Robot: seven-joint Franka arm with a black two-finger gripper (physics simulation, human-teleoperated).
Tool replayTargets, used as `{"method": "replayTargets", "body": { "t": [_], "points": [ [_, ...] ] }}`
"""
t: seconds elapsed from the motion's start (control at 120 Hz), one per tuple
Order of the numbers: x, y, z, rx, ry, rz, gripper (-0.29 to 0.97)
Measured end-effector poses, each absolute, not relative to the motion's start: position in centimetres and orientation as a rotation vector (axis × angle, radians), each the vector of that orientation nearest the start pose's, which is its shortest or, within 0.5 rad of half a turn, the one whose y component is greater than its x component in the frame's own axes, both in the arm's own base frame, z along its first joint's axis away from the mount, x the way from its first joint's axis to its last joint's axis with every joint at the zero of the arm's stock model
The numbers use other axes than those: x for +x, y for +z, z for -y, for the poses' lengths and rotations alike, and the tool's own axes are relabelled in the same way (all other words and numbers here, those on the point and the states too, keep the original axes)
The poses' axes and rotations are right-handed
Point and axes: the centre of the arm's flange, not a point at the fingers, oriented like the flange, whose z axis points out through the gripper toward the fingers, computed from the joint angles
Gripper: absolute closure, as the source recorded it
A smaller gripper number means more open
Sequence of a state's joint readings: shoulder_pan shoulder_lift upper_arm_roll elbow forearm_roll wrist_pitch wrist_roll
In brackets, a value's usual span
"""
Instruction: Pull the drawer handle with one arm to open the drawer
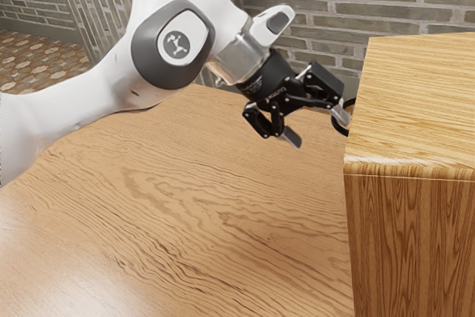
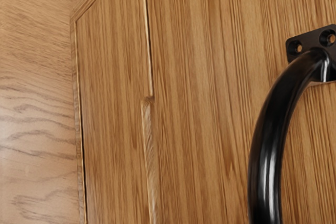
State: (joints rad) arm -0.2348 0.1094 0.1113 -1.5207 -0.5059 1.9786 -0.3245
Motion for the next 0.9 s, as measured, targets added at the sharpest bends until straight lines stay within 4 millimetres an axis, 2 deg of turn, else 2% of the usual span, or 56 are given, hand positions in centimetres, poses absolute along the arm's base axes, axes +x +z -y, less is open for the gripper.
{"method": "replayTargets", "body": {
  "t": [0.183, 0.358, 0.9],
  "points": [
    [61.3, 63.0, 10.4, 2.551, 0.292, -0.43, 0.0],
    [60.3, 63.6, 8.6, 2.542, 0.302, -0.461, 0.0],
    [58.1, 63.1, 3.8, 2.524, 0.292, -0.564, 0.0]
  ]
}}
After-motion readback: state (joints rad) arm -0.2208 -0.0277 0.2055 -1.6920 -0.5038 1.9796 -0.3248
